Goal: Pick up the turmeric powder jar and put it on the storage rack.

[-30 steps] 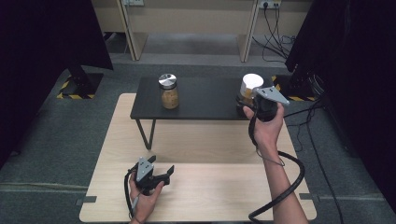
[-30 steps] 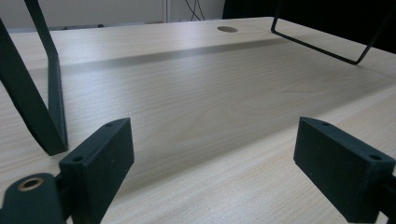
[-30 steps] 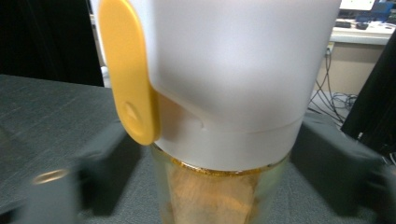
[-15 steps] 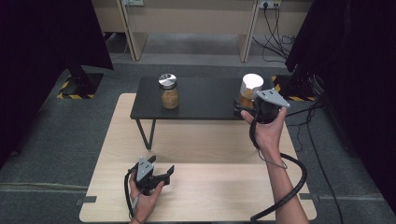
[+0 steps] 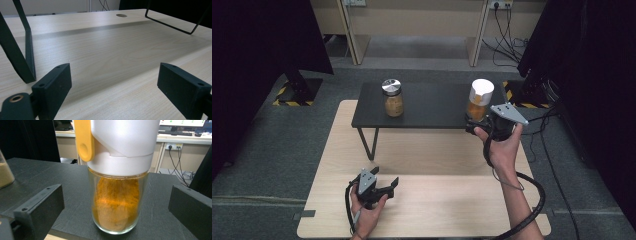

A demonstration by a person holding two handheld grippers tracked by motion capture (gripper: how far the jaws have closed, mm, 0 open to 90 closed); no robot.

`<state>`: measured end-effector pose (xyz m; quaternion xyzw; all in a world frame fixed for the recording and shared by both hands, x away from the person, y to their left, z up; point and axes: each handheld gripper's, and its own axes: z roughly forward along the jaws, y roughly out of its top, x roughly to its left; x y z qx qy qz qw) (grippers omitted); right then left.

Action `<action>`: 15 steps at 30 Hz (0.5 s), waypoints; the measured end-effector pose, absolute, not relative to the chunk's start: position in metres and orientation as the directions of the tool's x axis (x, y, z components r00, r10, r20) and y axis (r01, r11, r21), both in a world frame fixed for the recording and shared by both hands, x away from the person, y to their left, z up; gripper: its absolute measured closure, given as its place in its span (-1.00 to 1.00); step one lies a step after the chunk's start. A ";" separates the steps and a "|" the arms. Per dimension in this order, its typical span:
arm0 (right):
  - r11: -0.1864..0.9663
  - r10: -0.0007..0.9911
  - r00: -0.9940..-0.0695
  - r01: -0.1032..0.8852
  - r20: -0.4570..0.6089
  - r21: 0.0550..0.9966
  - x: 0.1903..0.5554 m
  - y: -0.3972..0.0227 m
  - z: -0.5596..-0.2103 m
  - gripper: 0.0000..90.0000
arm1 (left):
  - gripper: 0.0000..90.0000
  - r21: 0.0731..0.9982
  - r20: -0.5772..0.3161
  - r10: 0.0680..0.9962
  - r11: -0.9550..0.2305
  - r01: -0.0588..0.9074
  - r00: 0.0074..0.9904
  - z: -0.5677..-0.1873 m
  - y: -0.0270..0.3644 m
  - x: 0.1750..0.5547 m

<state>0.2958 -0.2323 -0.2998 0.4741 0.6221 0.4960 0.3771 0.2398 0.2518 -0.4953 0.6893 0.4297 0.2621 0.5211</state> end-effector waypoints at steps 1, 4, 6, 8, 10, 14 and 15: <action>0.059 0.963 -0.268 0.215 0.001 0.975 0.294 -0.233 -0.300 -0.99 | -0.75 0.944 -0.087 0.866 -0.087 0.319 0.493 -0.495 0.252 0.240; 0.057 0.963 -0.269 0.211 0.002 0.976 0.288 -0.234 -0.302 -0.99 | -0.75 0.944 -0.086 0.866 -0.088 0.319 0.493 -0.495 0.252 0.240; 0.054 0.962 -0.272 0.210 0.006 0.976 0.285 -0.235 -0.304 -0.99 | -0.75 0.944 -0.086 0.866 -0.088 0.319 0.493 -0.495 0.252 0.240; 0.051 0.962 -0.274 0.208 0.008 0.977 0.282 -0.237 -0.306 -0.99 | -0.75 0.944 -0.086 0.866 -0.088 0.319 0.493 -0.495 0.252 0.240; 0.047 0.962 -0.273 0.207 0.011 0.977 0.279 -0.239 -0.307 -0.99 | -0.75 0.944 -0.086 0.866 -0.088 0.319 0.493 -0.495 0.251 0.240; 0.043 0.964 -0.267 0.204 0.014 0.978 0.272 -0.241 -0.311 -0.99 | -0.75 0.944 -0.085 0.866 -0.088 0.318 0.493 -0.495 0.251 0.240; 0.042 0.964 -0.264 0.203 0.013 0.978 0.271 -0.242 -0.312 -0.99 | -0.75 0.944 -0.085 0.866 -0.088 0.318 0.493 -0.495 0.251 0.240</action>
